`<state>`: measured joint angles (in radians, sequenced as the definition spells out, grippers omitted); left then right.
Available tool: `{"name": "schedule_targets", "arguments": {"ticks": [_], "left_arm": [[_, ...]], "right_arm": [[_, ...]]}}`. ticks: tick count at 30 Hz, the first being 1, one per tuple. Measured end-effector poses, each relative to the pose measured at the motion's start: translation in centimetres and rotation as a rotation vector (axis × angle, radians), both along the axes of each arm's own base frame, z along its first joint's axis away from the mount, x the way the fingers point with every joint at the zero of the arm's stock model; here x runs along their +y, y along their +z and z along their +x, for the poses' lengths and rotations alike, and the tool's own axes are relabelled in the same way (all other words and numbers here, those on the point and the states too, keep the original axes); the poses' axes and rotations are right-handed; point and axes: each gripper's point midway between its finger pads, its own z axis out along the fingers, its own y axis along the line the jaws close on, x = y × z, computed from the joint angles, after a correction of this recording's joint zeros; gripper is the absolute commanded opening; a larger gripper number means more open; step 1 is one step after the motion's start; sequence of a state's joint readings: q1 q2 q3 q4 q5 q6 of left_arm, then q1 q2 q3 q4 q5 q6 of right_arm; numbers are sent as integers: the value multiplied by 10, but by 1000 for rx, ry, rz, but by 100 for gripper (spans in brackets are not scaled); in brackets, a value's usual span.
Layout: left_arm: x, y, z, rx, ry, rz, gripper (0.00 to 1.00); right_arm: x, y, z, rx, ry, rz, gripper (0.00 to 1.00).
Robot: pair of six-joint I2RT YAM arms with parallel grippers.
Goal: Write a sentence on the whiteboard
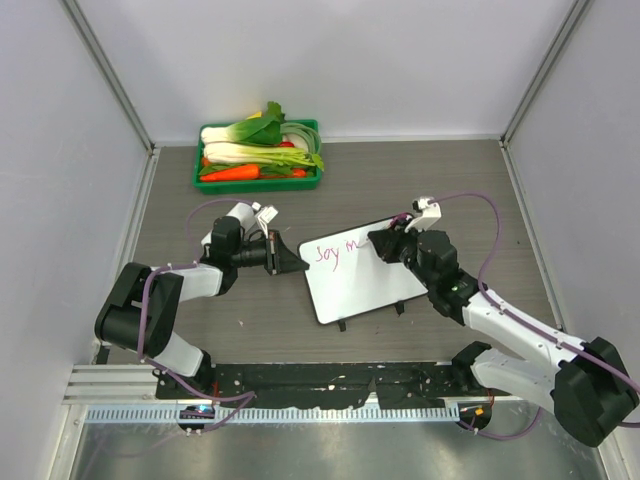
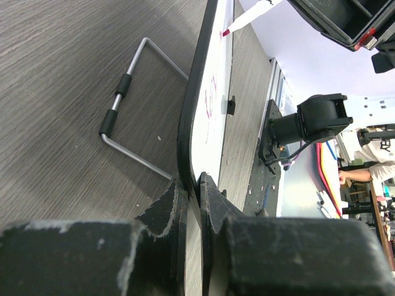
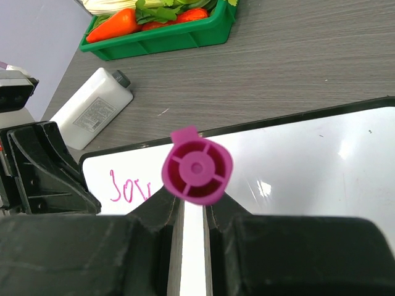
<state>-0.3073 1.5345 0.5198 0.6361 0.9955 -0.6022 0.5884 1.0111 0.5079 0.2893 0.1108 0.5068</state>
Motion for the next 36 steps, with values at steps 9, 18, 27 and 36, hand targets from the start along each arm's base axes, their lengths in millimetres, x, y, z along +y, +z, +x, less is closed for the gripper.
{"name": "schedule_targets", "arguments": {"ticks": [9,18,27,36], "left_arm": [[0,0,0,0,0,0,0],[0,0,0,-2,-1,-1,0],[0,0,0,-2,-1,-1,0],[0,0,0,-2,-1,-1,0]], "right_arm": [[-1,-2,-3,5,1,5,2],[-1,16,-6,-12,6,34,1],[-14,38,4,-66,-55,28,2],[-22,24,11,-40,-92,-29,2]]}}
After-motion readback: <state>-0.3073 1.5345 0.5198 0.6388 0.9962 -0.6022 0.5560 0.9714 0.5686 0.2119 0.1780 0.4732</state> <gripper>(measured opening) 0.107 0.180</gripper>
